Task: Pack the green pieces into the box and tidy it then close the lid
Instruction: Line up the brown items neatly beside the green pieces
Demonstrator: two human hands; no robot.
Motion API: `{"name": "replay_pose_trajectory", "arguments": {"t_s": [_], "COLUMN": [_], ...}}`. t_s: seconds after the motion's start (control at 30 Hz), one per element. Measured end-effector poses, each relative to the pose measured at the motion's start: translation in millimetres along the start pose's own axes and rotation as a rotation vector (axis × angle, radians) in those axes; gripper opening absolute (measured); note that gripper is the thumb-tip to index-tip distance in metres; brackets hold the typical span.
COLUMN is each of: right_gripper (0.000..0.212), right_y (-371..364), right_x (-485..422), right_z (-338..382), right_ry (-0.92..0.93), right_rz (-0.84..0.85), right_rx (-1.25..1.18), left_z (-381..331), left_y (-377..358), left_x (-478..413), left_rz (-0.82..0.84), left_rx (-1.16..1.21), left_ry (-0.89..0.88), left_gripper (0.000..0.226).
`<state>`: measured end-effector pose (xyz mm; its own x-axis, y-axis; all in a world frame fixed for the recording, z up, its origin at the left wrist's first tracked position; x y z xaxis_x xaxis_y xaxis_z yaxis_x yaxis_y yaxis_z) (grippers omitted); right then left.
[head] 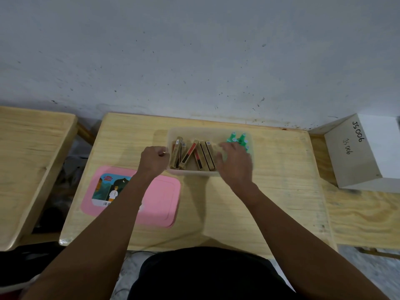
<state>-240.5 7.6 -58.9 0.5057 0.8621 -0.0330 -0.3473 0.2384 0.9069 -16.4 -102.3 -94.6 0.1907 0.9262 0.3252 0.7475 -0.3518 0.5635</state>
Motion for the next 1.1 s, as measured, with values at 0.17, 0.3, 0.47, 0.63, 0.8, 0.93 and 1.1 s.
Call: {"name": "replay_pose_trajectory", "arguments": {"t_s": [0.17,0.3,0.47,0.63,0.8,0.93,1.1], "right_gripper": [0.021,0.018,0.024,0.028,0.042,0.039,0.029], "right_y": [-63,-85,-94,-92,-102,-112,-115], "right_x": [-2,-12,-25,-35,-37,-39,-38], "right_z": [53,79,93,87,92,85,87], "right_ry": [0.027,0.036,0.081,0.069,0.040,-0.072,-0.100], "right_rz": [0.359,0.394,0.340,0.365,0.412,0.419,0.374], "right_rx": [-0.055,0.015,0.251,0.369,0.274,0.163,0.076], "left_z": [8,14,15,17,18,14,13], "left_y": [1,-2,-2,-4,-3,-3,-2], "left_x": [-7,-11,-14,-16,-15,-14,-12], "left_rz": [0.090,0.200,0.234,0.249,0.232,0.220,0.197], "left_rx": [0.093,0.190,0.164,0.173,0.163,0.157,0.135], "left_ry": [0.037,0.092,0.097,0.086,0.081,0.068,0.063], "left_gripper": [0.026,0.029,0.033,0.031,0.034,0.031,0.027]}}
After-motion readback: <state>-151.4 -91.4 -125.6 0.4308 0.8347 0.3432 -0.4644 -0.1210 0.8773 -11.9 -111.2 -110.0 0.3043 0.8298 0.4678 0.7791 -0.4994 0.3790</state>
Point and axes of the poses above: each hand's wrist, its own x-axis away from the middle knuckle, its own y-axis out of the back of the hand, z = x × y, the point moved 8 cm from there along -x, towards the middle knuckle, and after that the axes turned 2 degrees about -y, right-handed, at the moved point
